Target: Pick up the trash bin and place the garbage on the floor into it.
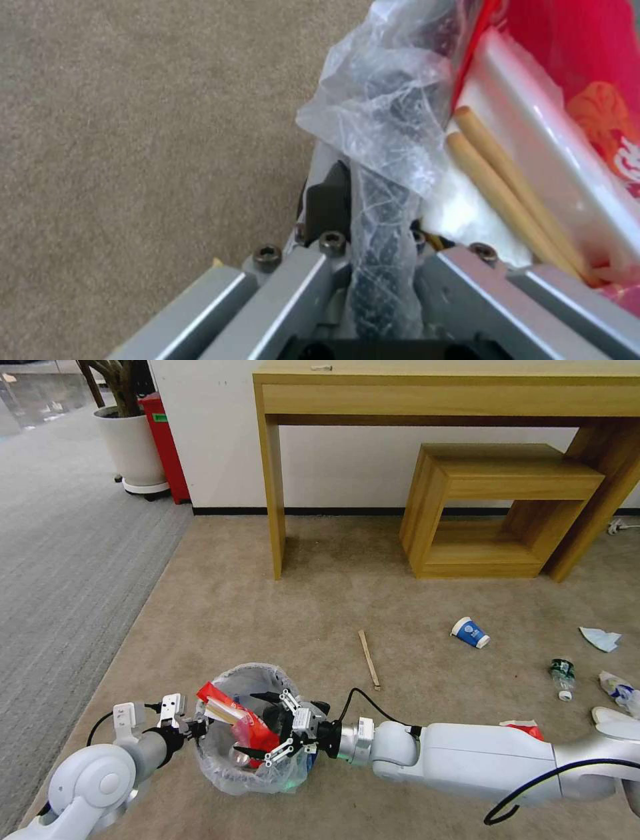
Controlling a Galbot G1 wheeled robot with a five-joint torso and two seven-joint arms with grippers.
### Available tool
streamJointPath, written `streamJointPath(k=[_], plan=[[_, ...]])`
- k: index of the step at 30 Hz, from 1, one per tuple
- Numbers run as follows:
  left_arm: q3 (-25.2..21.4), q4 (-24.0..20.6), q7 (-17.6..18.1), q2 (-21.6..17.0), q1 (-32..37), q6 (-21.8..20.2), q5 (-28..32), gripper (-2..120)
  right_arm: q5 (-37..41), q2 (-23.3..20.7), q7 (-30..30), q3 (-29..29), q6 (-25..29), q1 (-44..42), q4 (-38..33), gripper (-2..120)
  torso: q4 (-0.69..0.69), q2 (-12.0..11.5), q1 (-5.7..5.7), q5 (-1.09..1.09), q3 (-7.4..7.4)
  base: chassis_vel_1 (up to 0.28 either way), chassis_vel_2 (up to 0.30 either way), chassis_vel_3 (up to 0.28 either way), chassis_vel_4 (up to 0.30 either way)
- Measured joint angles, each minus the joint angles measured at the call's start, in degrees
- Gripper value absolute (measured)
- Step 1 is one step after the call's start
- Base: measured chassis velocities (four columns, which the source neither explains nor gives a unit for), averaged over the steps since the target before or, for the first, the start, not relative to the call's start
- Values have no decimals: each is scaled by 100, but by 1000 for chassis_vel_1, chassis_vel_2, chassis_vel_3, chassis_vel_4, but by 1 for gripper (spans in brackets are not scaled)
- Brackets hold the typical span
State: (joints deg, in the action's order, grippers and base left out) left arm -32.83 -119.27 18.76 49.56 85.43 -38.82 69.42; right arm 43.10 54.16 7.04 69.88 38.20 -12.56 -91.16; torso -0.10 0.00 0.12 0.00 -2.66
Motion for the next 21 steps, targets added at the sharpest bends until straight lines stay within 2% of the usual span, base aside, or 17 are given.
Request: streamJointPath(k=[10,21], plan=[[-12,95,-7,-11,2,0,-27,0,12,-6,-154,-271,-9,-66,-144,100,0,0,0,0,0,0,0,0,0],[3,197,-38,-20,-18,8,-87,0,183,-118,-228,-1052,-75,-162,-234,100,0,0,0,0,0,0,0,0,0]])
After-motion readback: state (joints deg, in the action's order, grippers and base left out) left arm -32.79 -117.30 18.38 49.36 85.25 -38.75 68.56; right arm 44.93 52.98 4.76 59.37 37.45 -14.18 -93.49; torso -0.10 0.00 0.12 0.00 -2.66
